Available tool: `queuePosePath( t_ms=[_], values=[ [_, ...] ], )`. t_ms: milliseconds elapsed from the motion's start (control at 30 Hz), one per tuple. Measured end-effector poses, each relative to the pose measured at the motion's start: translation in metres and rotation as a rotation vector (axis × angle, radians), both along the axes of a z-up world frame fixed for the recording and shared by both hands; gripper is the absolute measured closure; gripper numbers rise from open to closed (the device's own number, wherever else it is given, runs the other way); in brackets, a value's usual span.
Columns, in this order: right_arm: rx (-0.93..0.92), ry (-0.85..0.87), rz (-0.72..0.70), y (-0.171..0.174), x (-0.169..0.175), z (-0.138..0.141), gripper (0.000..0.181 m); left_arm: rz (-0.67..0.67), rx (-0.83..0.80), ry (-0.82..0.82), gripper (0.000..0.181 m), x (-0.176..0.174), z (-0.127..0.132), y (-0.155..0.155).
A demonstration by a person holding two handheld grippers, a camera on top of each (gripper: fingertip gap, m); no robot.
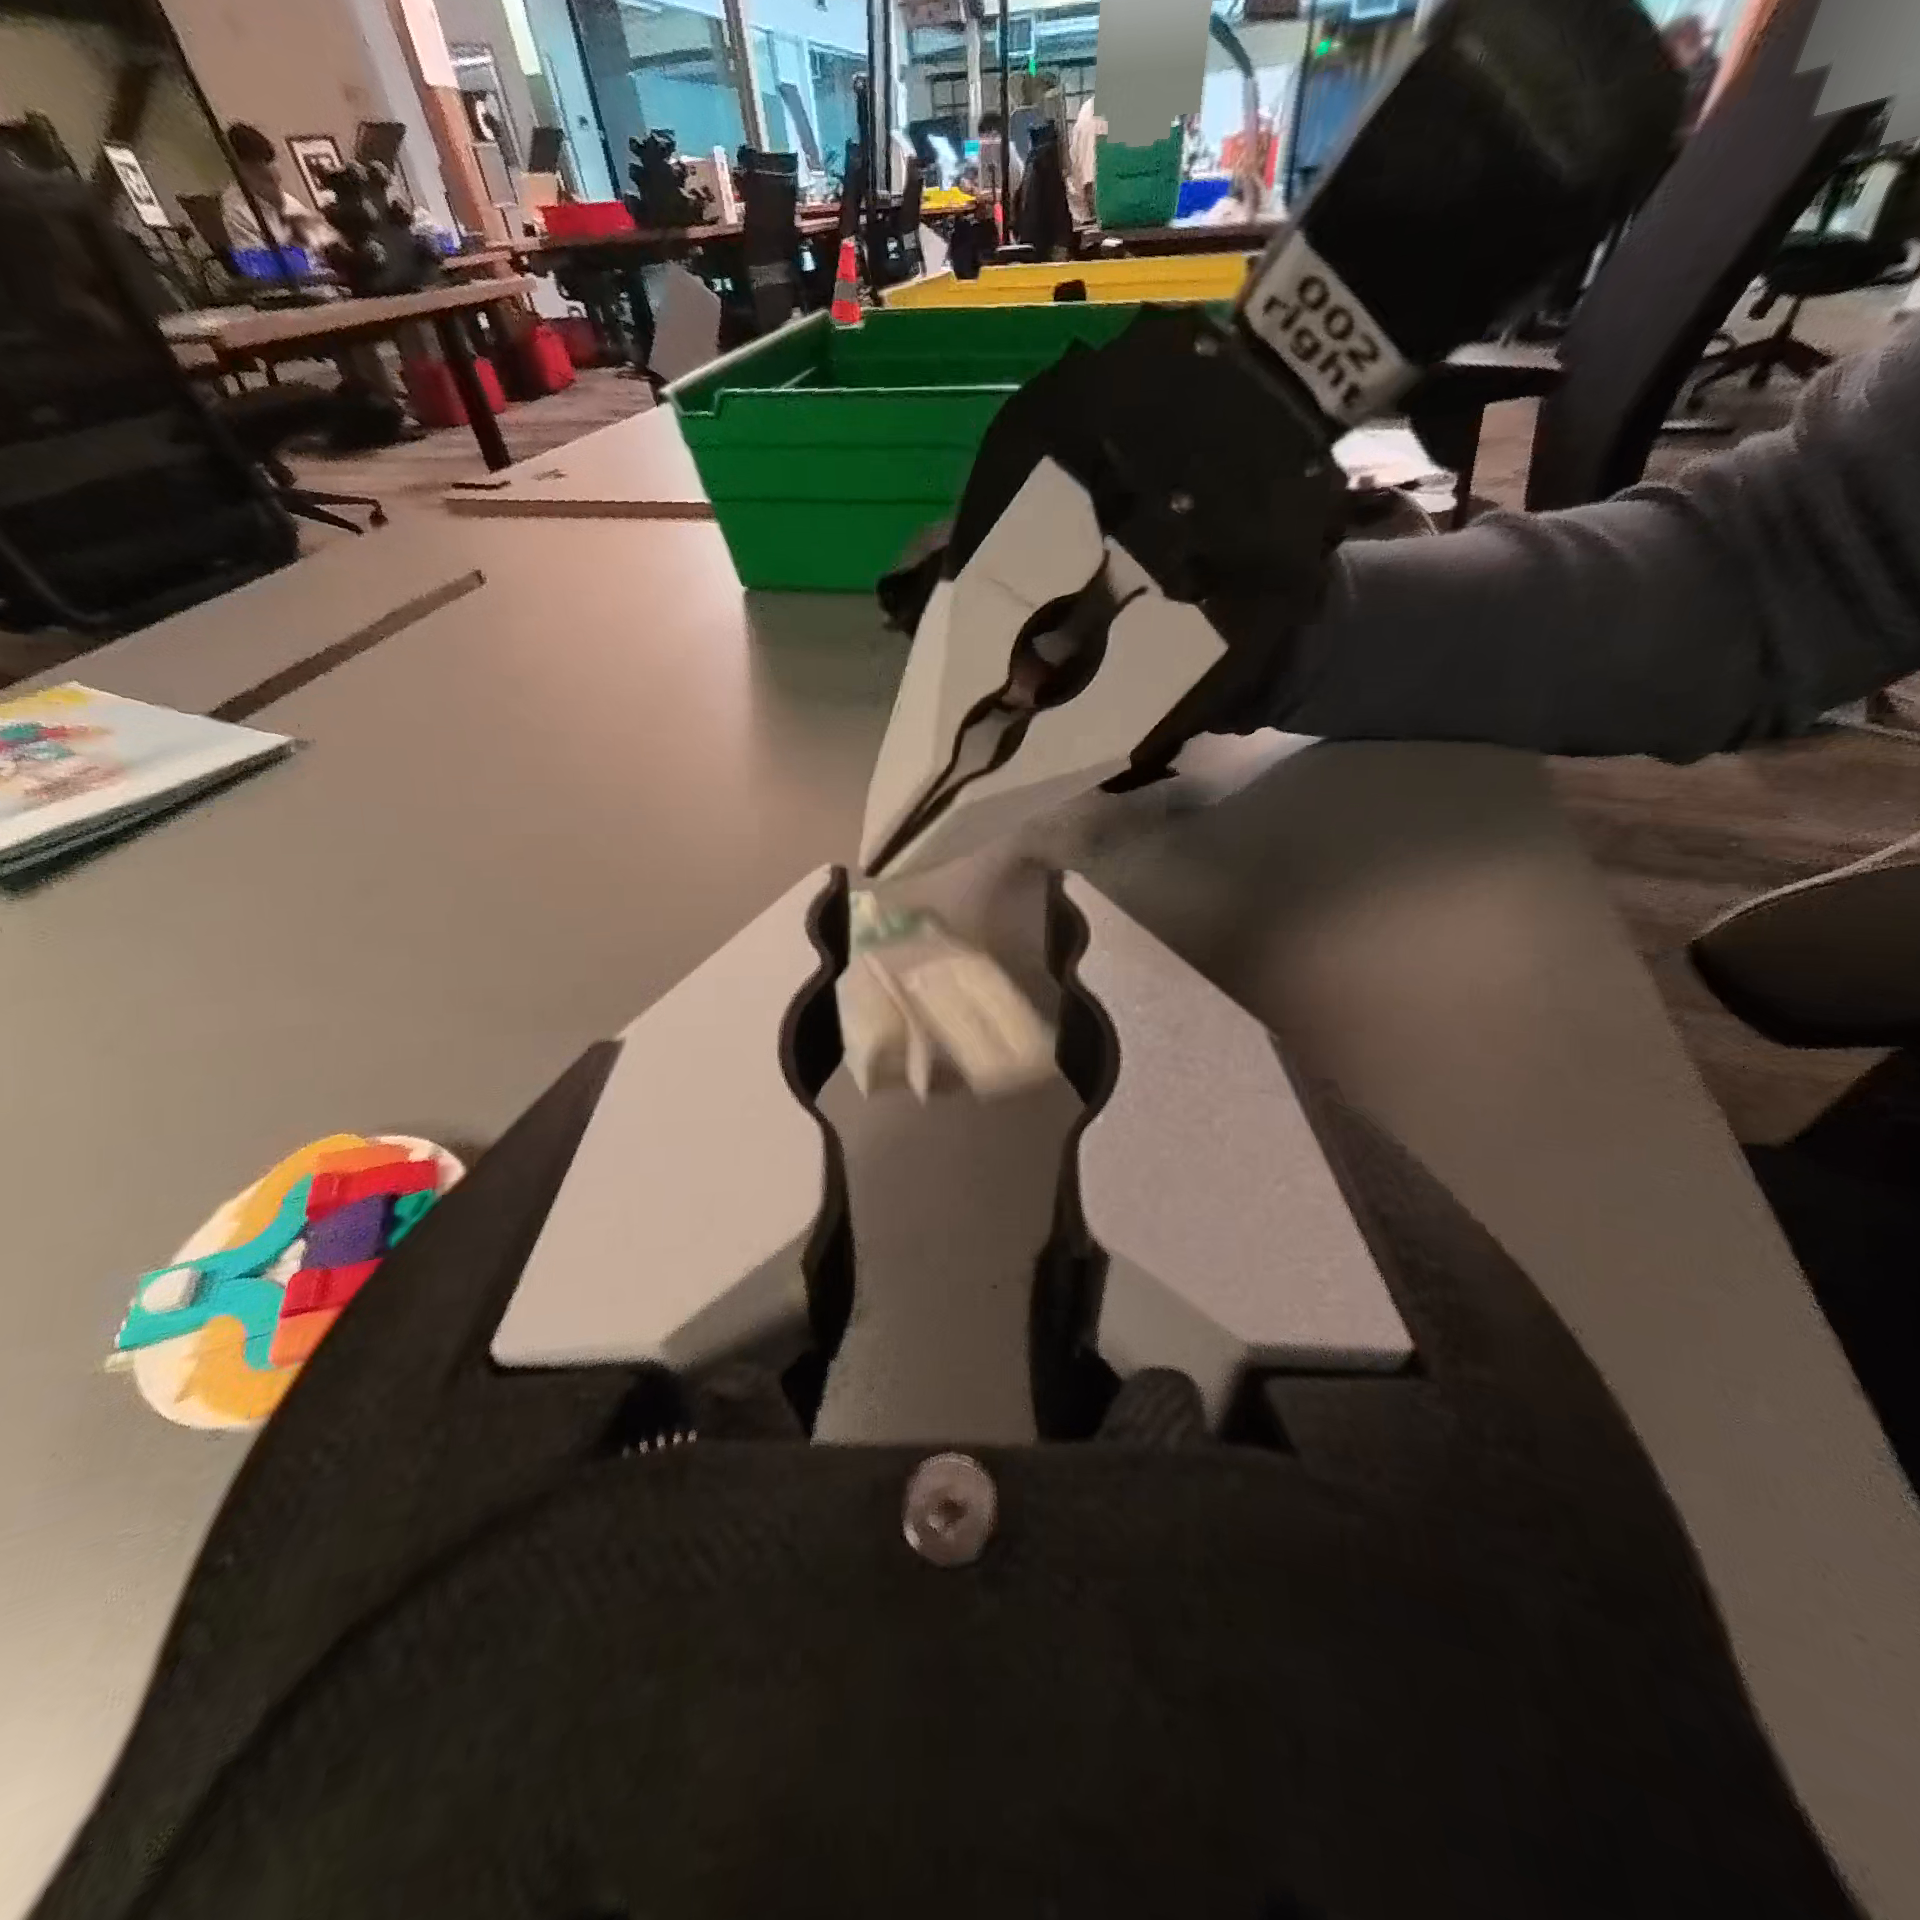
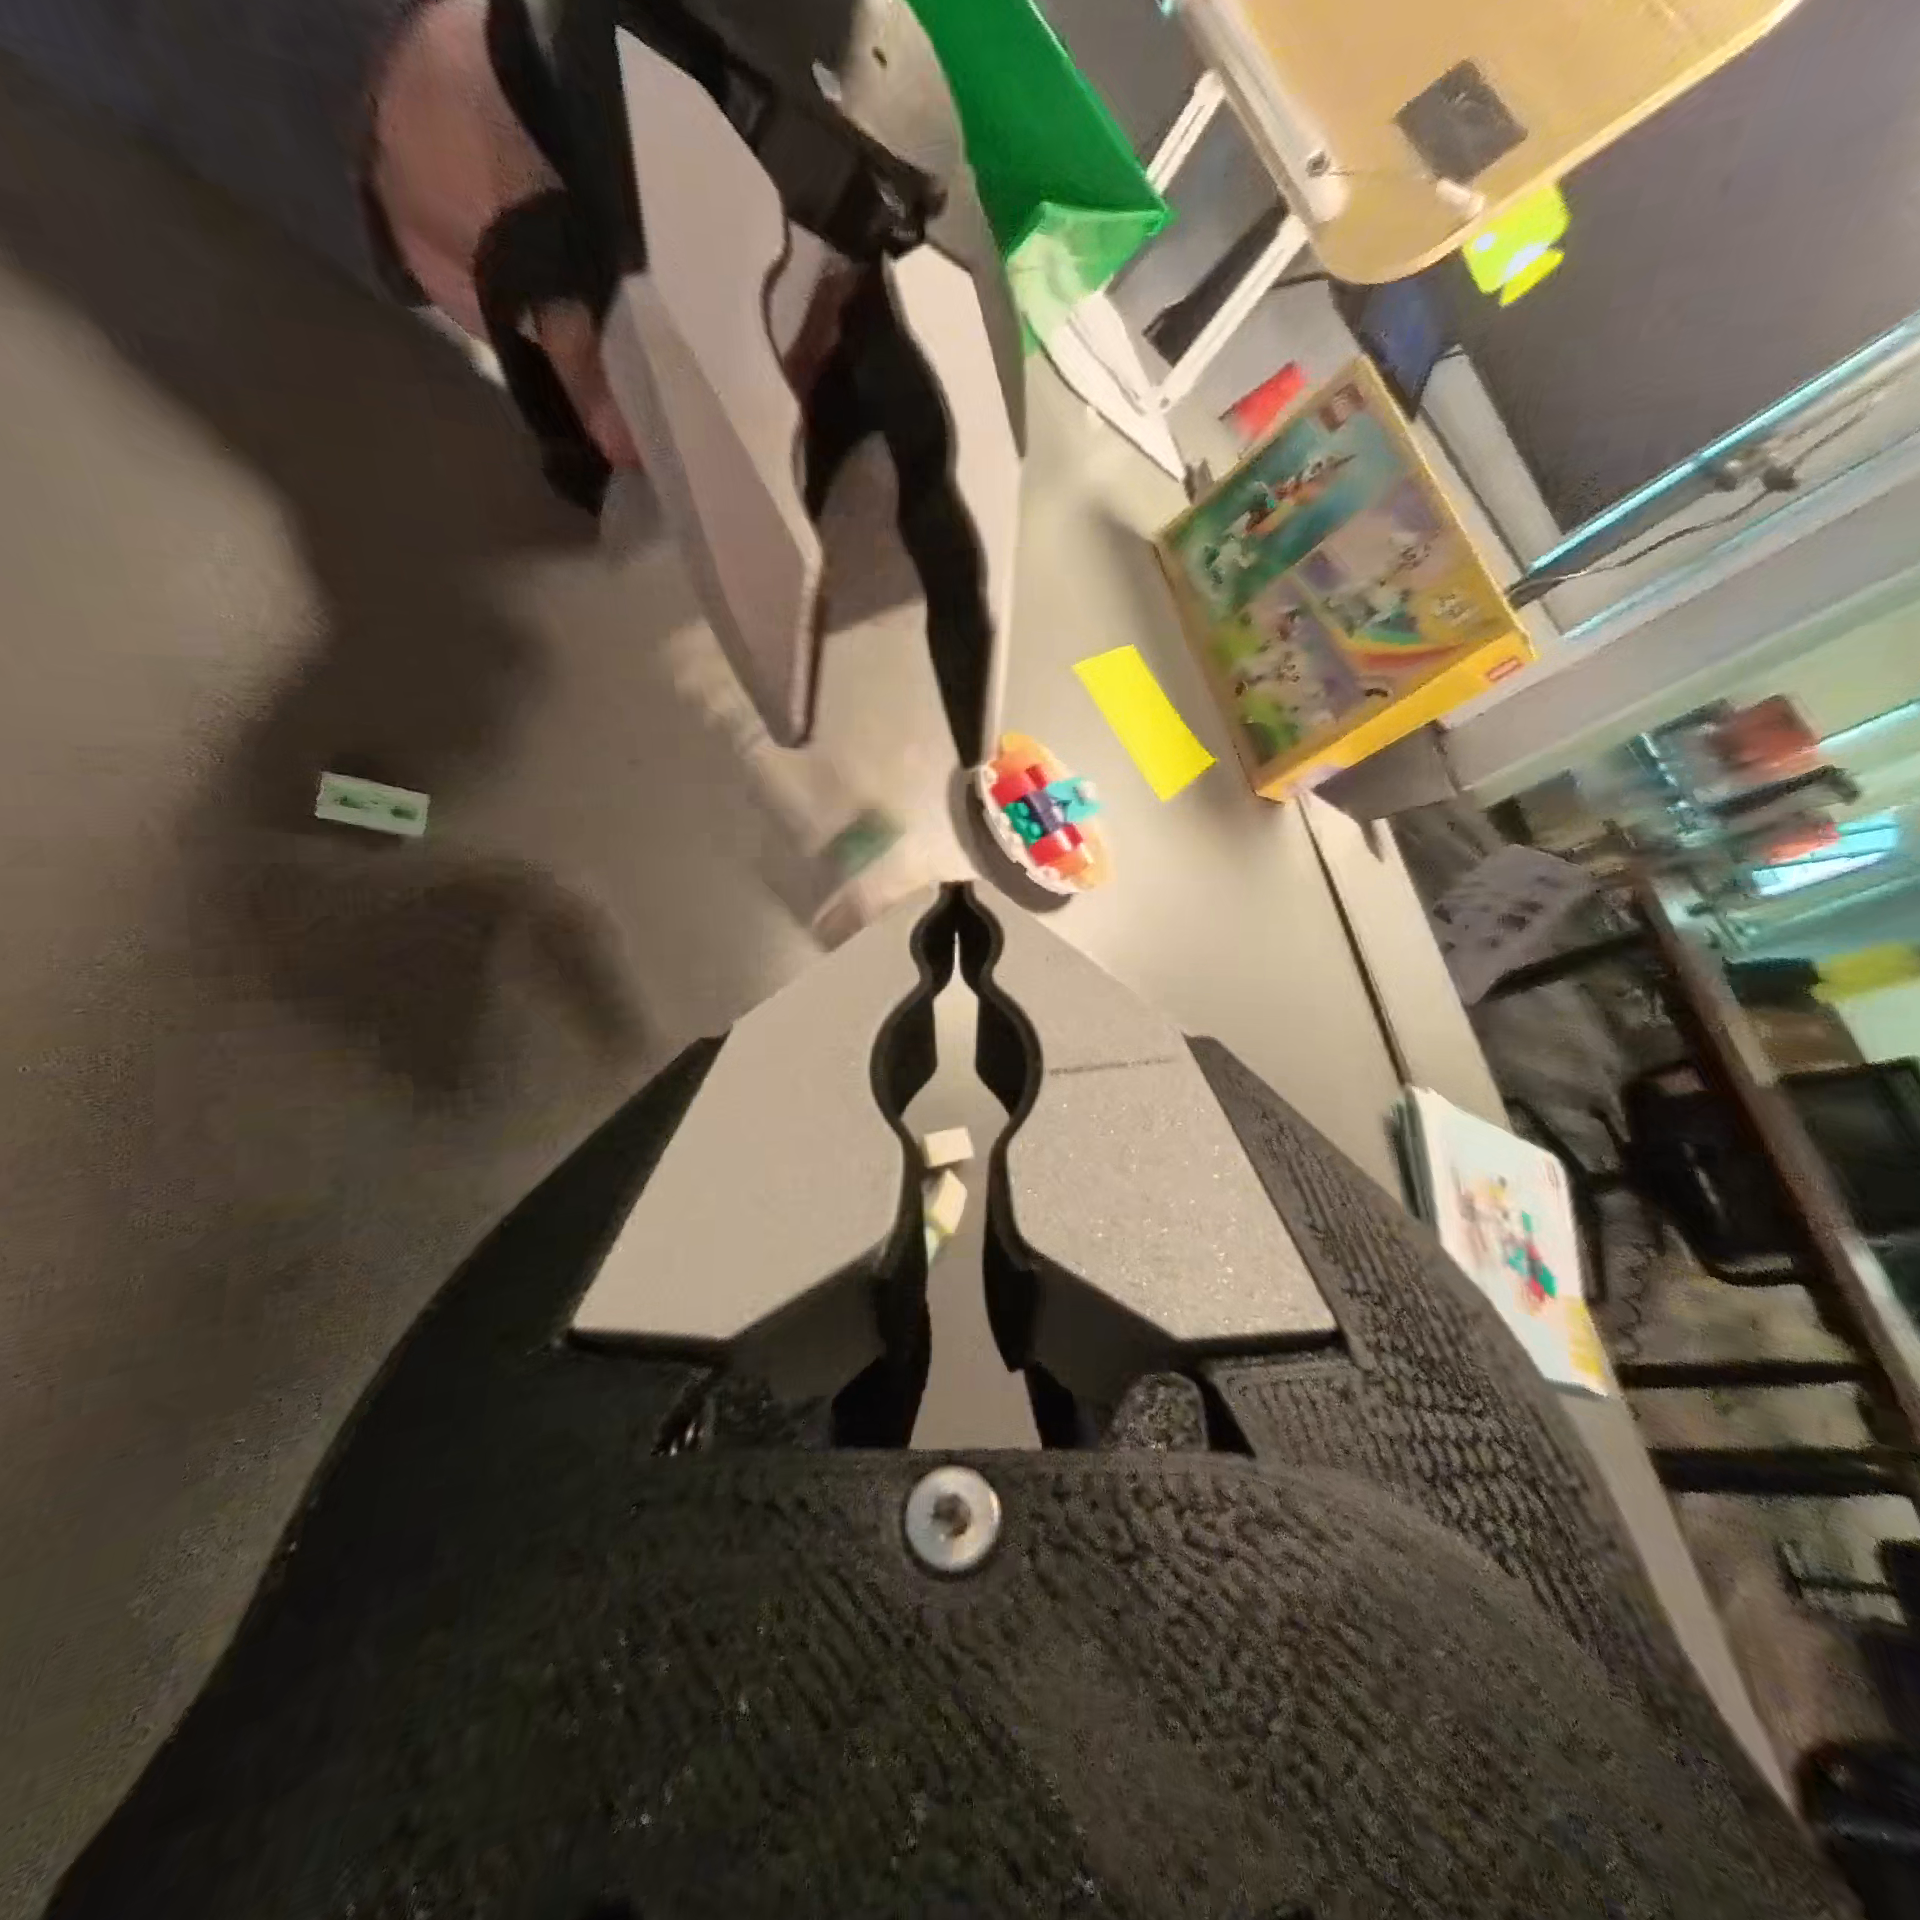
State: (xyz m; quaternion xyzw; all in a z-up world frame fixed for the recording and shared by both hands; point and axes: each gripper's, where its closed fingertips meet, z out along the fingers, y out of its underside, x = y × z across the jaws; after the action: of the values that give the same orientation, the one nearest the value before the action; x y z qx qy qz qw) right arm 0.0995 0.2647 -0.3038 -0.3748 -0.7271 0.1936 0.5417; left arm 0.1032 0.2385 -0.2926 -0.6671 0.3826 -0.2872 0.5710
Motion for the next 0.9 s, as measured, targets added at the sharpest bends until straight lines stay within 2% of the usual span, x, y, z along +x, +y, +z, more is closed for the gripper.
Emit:
queuePosePath(
  t_ms=[33, 67, 100, 167, 233, 367, 467, 567, 667, 800, 900],
  values=[
    [0.002, -0.002, -0.001, 0.000, 0.000, 0.000, 0.181, 0.011, -0.012, -0.002, 0.151, -0.001, -0.001, 0.002],
    [-0.014, -0.013, -0.001, 0.000, 0.000, -0.002, 0.181, 0.016, -0.016, 0.002, 0.171, -0.002, -0.001, 0.003],
    [-0.032, -0.025, -0.012, 0.003, 0.000, -0.005, 0.181, 0.035, -0.016, 0.018, 0.181, -0.003, -0.003, 0.006],
    [-0.069, -0.058, -0.055, 0.012, 0.001, -0.013, 0.181, 0.101, -0.039, 0.077, 0.181, -0.010, -0.012, 0.015],
    [-0.110, -0.085, -0.093, 0.021, 0.003, -0.020, 0.181, 0.160, -0.063, 0.064, 0.181, -0.018, -0.012, 0.022],
    [-0.150, -0.135, -0.152, 0.033, 0.005, -0.034, 0.181, 0.167, -0.174, 0.026, 0.136, -0.025, -0.017, 0.021],
    [-0.161, -0.127, -0.148, 0.033, 0.003, -0.037, 0.177, 0.152, -0.241, 0.070, 0.125, -0.025, -0.027, 0.017],
    [-0.196, -0.121, -0.147, 0.032, 0.002, -0.037, 0.171, 0.153, -0.310, 0.254, 0.116, -0.022, -0.052, 0.015],
    [-0.306, -0.111, -0.111, 0.026, 0.000, -0.037, 0.168, 0.179, -0.338, 0.440, 0.117, -0.022, -0.075, 0.018],
    [-0.461, -0.123, -0.053, 0.016, 0.003, -0.034, 0.168, 0.125, -0.343, 0.424, 0.147, -0.011, -0.075, 0.017],
    [-0.543, -0.226, 0.033, 0.000, 0.010, -0.043, 0.168, 0.089, -0.274, 0.454, 0.147, -0.010, -0.074, 0.015]
  ],
)
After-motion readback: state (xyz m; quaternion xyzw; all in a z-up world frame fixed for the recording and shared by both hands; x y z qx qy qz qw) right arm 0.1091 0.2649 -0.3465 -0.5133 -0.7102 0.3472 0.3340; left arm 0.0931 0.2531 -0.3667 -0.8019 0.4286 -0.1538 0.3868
